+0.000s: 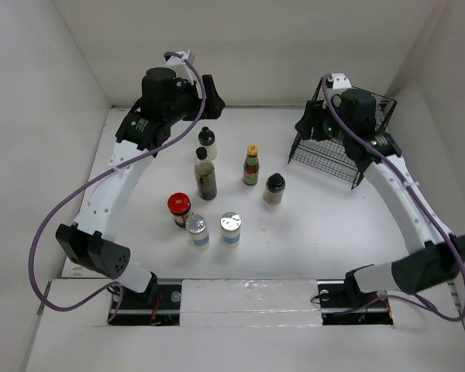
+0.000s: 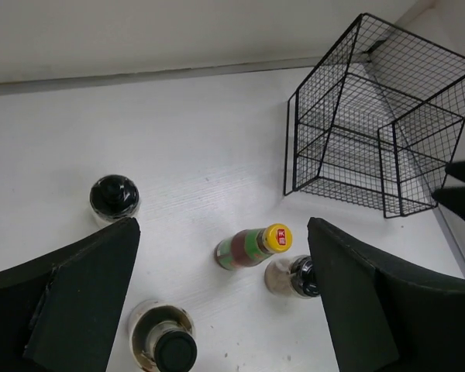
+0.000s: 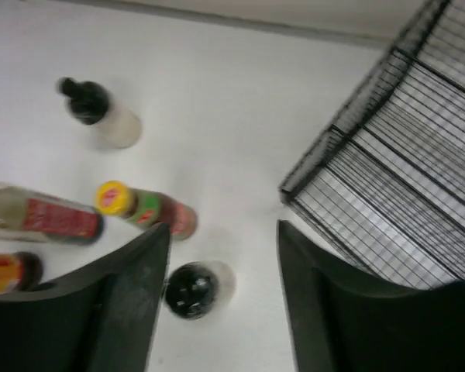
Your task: Organize the condiment bottles
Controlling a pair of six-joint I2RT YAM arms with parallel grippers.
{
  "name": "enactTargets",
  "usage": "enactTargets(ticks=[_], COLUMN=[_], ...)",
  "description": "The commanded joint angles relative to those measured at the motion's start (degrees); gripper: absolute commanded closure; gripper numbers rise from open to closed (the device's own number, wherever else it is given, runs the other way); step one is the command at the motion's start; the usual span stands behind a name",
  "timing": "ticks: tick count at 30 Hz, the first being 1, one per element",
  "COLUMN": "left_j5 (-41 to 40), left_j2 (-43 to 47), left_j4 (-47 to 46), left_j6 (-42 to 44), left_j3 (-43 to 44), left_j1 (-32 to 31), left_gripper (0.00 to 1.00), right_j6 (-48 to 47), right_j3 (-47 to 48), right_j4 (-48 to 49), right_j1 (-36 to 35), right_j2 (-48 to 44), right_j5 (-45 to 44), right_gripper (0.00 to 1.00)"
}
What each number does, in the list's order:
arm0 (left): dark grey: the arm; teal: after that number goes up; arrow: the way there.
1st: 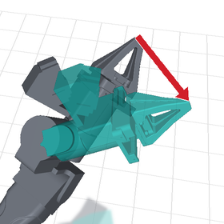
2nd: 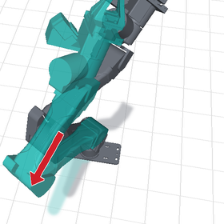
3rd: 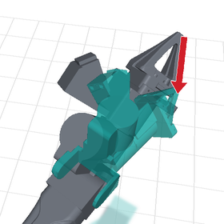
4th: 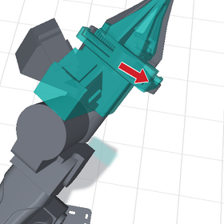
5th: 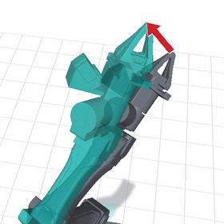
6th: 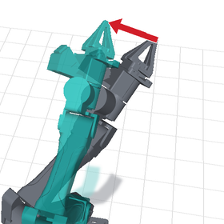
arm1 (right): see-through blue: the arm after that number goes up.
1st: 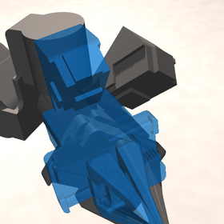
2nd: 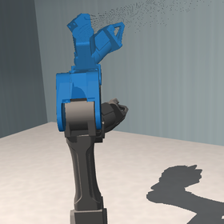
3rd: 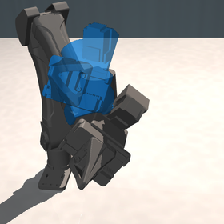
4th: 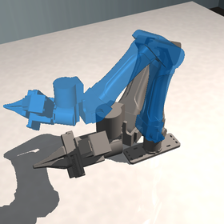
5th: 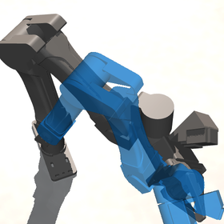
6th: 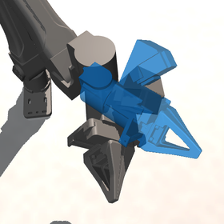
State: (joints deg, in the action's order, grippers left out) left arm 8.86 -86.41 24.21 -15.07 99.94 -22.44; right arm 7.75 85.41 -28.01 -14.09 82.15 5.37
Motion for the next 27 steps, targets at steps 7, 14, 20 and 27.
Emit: enactTargets(ticks=[7,14,20,27], left_j5=[0.6,-6.7,-18.4,-20.9], left_j2=[3.3,11.0,13.8,14.3], left_j4=[-1.9,-1.9,1.3,2.3], left_j6=[-0.6,-3.6,-8.4,-10.9], left_j3=[0.6,-7.2,-11.3,-12.3], left_j1=[0.0,0.0,6.2,8.3], left_gripper=[0.14,0.28,0.83,0.22], right_j6=[-4.8,-8.8,-10.6,-15.0], right_j3=[-0.2,6.2,9.4,17.6], right_j4=[2.3,2.9,10.3,11.7], right_j1=[-9.7,-19.3,-23.0,-28.6], right_j2=[-4.6,1.1,7.9,18.0], right_j5=[-0.6,-1.5,6.9,13.9], right_gripper=[1.0,0.87,0.28,0.18])
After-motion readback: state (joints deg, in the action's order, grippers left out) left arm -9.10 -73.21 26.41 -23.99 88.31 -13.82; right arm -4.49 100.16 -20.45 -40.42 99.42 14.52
